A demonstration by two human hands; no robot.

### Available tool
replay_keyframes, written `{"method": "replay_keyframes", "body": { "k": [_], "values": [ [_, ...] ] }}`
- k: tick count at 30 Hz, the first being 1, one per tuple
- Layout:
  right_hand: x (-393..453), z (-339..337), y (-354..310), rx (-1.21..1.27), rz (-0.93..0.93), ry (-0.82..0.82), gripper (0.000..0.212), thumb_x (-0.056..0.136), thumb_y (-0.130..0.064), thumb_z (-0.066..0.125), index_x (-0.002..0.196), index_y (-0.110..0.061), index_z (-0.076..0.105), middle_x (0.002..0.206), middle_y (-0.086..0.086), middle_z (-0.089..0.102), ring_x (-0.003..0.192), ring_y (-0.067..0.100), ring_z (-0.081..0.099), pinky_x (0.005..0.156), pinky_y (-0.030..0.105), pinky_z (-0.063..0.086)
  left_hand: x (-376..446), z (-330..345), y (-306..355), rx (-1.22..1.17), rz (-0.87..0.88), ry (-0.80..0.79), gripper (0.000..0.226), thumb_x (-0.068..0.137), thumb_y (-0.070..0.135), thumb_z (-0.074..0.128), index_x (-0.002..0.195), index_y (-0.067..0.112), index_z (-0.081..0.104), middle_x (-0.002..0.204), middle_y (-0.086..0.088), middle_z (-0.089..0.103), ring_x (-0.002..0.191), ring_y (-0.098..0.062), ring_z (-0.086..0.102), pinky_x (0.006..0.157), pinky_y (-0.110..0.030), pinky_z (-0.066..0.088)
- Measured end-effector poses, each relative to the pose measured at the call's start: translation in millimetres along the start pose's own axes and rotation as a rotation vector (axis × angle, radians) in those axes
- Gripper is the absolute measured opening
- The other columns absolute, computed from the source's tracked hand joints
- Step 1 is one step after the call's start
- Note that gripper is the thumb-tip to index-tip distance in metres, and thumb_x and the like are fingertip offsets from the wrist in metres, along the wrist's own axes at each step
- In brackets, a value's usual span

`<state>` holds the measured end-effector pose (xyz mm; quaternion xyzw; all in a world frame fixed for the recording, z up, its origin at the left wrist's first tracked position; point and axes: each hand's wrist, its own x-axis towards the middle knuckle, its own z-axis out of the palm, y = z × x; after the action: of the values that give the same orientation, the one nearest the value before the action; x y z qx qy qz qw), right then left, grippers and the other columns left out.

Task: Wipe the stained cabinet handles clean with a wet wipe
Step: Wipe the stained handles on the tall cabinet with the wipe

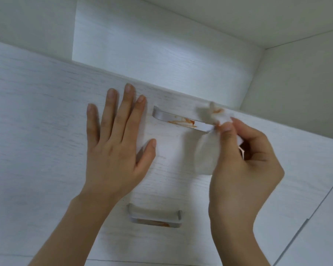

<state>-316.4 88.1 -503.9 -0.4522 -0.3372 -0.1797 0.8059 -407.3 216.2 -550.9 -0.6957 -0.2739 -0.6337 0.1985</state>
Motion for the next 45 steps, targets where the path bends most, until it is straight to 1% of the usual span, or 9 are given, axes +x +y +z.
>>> {"method": "replay_keyframes", "body": {
  "k": [2,6,15,20,25,29,34,39,45],
  "values": [
    [-6,5,-2,-0.086,-0.083,-0.058,0.011,0.083,-0.014,0.07,0.083,-0.024,0.07,0.088,-0.01,0.067,0.086,0.001,0.064,0.075,0.015,0.049,0,0,1,-0.007,0.0,-0.006,0.068,0.092,0.036,0.042,0.149,0.007,0.02,0.156,-0.01,0.015,0.145,-0.03,0.008,0.117,-0.048,-0.001],
    [-13,14,-2,-0.266,-0.321,-0.135,0.009,0.08,-0.01,0.072,0.088,-0.014,0.074,0.081,-0.005,0.059,0.073,-0.003,0.056,0.067,0.003,0.042,0,-1,0,-0.007,0.0,-0.006,0.069,0.092,0.037,0.043,0.149,0.007,0.019,0.156,-0.011,0.014,0.146,-0.028,0.006,0.117,-0.048,-0.001],
    [-18,20,-1,-0.26,-0.336,-0.101,0.014,0.081,-0.011,0.072,0.094,-0.012,0.074,0.074,-0.001,0.058,0.065,0.002,0.054,0.065,0.003,0.041,1,-4,-2,-0.028,0.012,-0.024,0.07,0.09,0.036,0.045,0.149,0.008,0.02,0.156,-0.014,0.018,0.145,-0.03,0.009,0.117,-0.048,-0.001],
    [-12,14,-2,-0.18,-0.27,-0.056,0.018,0.083,-0.015,0.07,0.098,-0.024,0.07,0.074,-0.011,0.053,0.065,0.0,0.053,0.065,0.006,0.041,1,-4,-1,-0.036,0.003,-0.034,0.072,0.088,0.035,0.047,0.149,0.008,0.019,0.156,-0.014,0.018,0.145,-0.03,0.009,0.117,-0.047,-0.002],
    [-17,23,0,-0.307,-0.436,-0.151,0.016,0.083,-0.007,0.069,0.098,-0.008,0.073,0.071,0.0,0.053,0.064,0.009,0.052,0.06,0.005,0.041,2,-3,1,-0.039,-0.003,-0.026,0.067,0.089,0.034,0.041,0.148,0.006,0.022,0.155,-0.016,0.019,0.144,-0.032,0.011,0.117,-0.049,-0.001],
    [-15,23,2,-0.304,-0.444,-0.105,0.016,0.084,-0.007,0.068,0.099,-0.007,0.073,0.072,0.0,0.052,0.061,0.007,0.051,0.062,0.002,0.039,1,-3,0,-0.04,0.0,-0.023,0.068,0.09,0.035,0.044,0.148,0.006,0.024,0.155,-0.016,0.02,0.144,-0.033,0.012,0.116,-0.049,0.0],
    [-9,12,-5,-0.434,-0.562,-0.308,0.022,0.088,-0.012,0.062,0.107,-0.007,0.07,0.072,0.002,0.05,0.064,0.011,0.047,0.06,0.003,0.036,1,-4,-1,-0.036,0.006,-0.032,0.066,0.092,0.034,0.042,0.148,0.006,0.022,0.155,-0.016,0.019,0.144,-0.033,0.011,0.117,-0.049,-0.001],
    [13,-7,-8,-0.627,-0.713,-0.613,0.042,0.081,-0.011,0.071,0.121,-0.002,0.061,0.085,0.004,0.053,0.073,0.003,0.043,0.074,-0.005,0.033,1,-4,0,-0.033,0.009,-0.041,0.069,0.09,0.036,0.045,0.148,0.007,0.022,0.155,-0.016,0.02,0.144,-0.032,0.012,0.117,-0.048,-0.001],
    [16,5,-6,-0.597,-0.794,-0.495,0.022,0.081,-0.008,0.067,0.103,-0.003,0.07,0.078,0.009,0.057,0.069,0.015,0.048,0.065,0.013,0.038,2,-4,0,-0.036,-0.002,-0.041,0.068,0.089,0.036,0.043,0.147,0.006,0.023,0.155,-0.016,0.02,0.144,-0.032,0.012,0.117,-0.049,-0.001]
  ]
}}
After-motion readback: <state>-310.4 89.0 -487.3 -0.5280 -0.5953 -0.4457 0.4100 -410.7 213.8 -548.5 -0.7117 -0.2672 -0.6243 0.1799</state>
